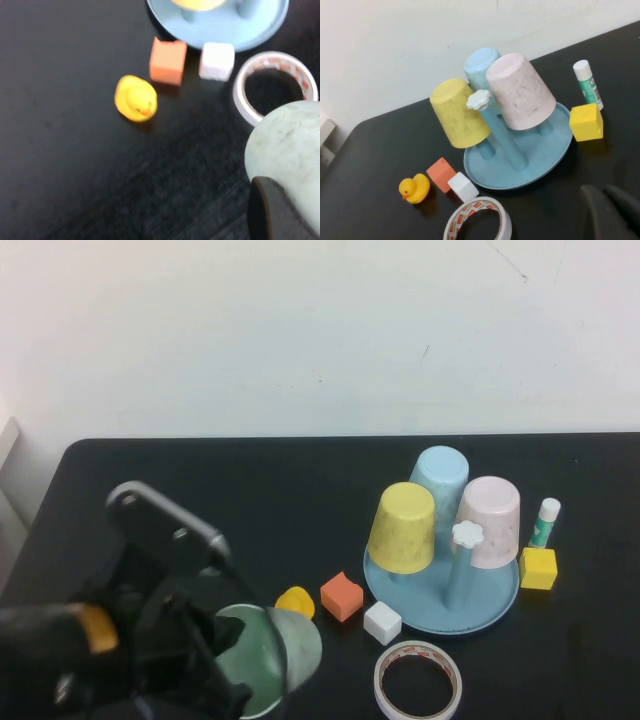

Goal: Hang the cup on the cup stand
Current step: Adjust the cup with two arms

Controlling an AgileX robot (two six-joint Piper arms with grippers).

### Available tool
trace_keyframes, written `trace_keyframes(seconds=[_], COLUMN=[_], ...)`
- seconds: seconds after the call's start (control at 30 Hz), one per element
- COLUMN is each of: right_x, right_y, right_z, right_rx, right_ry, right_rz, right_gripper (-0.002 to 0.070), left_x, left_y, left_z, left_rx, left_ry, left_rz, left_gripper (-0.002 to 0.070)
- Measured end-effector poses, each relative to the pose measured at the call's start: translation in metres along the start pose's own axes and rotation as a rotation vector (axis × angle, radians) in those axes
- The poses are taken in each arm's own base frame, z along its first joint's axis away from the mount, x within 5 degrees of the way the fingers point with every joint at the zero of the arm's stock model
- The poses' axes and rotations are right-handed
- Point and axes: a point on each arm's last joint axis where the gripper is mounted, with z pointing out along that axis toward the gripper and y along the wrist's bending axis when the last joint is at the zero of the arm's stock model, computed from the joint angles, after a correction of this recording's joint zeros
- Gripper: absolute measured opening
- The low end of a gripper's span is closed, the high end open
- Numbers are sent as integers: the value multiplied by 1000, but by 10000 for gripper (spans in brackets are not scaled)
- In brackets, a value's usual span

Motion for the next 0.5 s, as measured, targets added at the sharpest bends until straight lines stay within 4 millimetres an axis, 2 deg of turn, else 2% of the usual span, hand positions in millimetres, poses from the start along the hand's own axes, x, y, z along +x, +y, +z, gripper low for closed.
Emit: trace_keyframes(seconds=[0.1,0.2,0.33,0.5], right_x=[0,0,0,-1], right_y=[0,0,0,6], right_z=[0,0,0,0], right_rx=[0,0,-5,-66], right_ry=[0,0,1,-7], right_rz=[0,0,9,10], right_gripper=[-1,-1,-1,-1], left_x=[11,13,4,-10], left_y=[3,6,11,15], left_z=[-8,-14,-19,-19], left_rx=[-28,-62,-112,-157], left_ry=[-134,-304,-532,-708], left_rz=[-2,-6,-11,-7], left_gripper=[5,5,5,5])
